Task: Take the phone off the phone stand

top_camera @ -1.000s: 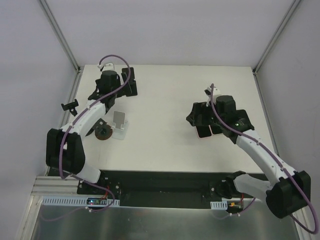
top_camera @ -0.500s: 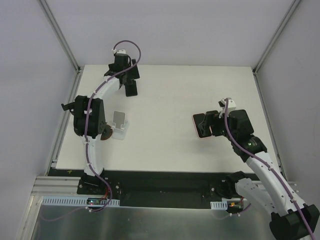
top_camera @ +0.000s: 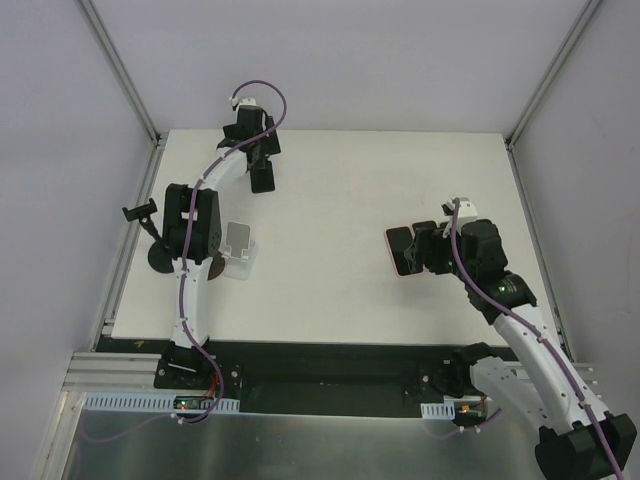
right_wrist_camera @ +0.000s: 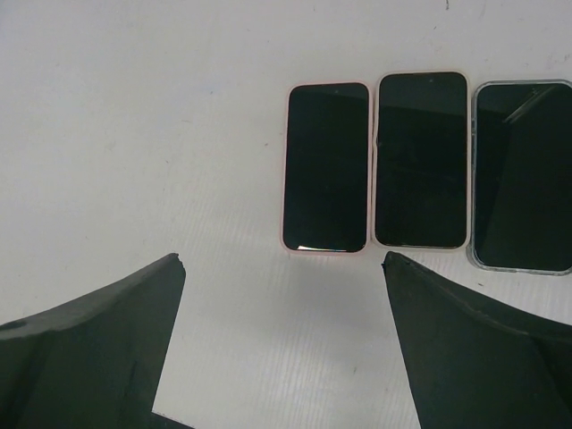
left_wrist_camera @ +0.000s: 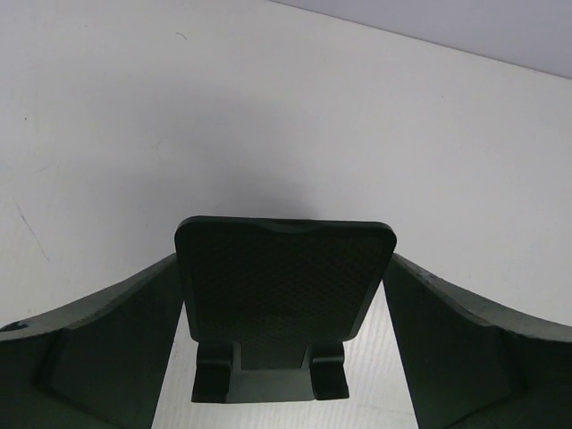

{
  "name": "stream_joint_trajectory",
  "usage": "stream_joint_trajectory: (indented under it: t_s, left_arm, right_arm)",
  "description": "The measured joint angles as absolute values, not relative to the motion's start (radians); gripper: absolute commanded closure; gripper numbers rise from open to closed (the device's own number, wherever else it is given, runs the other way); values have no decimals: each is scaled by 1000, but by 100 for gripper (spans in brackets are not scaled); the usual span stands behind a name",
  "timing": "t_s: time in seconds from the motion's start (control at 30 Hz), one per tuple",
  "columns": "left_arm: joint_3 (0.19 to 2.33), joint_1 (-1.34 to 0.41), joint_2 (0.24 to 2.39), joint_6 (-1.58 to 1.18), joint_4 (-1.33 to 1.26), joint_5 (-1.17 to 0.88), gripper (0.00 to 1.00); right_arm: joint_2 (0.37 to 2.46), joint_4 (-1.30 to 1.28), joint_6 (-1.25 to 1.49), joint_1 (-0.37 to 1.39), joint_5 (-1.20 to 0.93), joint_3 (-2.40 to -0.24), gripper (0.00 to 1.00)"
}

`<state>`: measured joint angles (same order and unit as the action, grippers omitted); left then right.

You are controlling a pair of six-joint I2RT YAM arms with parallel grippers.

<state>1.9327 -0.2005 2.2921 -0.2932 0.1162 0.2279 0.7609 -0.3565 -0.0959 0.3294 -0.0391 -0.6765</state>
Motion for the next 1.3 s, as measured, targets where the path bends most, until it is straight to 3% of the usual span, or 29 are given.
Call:
stream_joint_trajectory:
  t_s: [0.07,0.1,0.23,0.43,0.67,1.0,1.3]
  left_arm:
    - [1933,-200,2292,-294,116,224,25]
    - [1933,-200,2292,-290,117,220,34]
    - [1933,-200,2292,-277,116,213,52]
    - [1859,-201,2244,-266,88,184,67]
    - [1678,-237,2083,-244,118,133,69]
    - [1396,-479,1783,-230,109,107,70]
    - [1055,-583,1497,-300,117,132,70]
  right_arm:
    - [771,-357,-98,324,-39,-677,4]
    - [778,-357,-99,322,-40,-677,4]
    - [793,-356,-99,317,-42,-677,4]
    - [797,-356,-99,313,-50,-677,4]
    - [795,-355,-98,313,-61,-677,4]
    - [786,-332,-73,312,-75,-657,4]
    - [793,-298,-22,312,-87,-635,4]
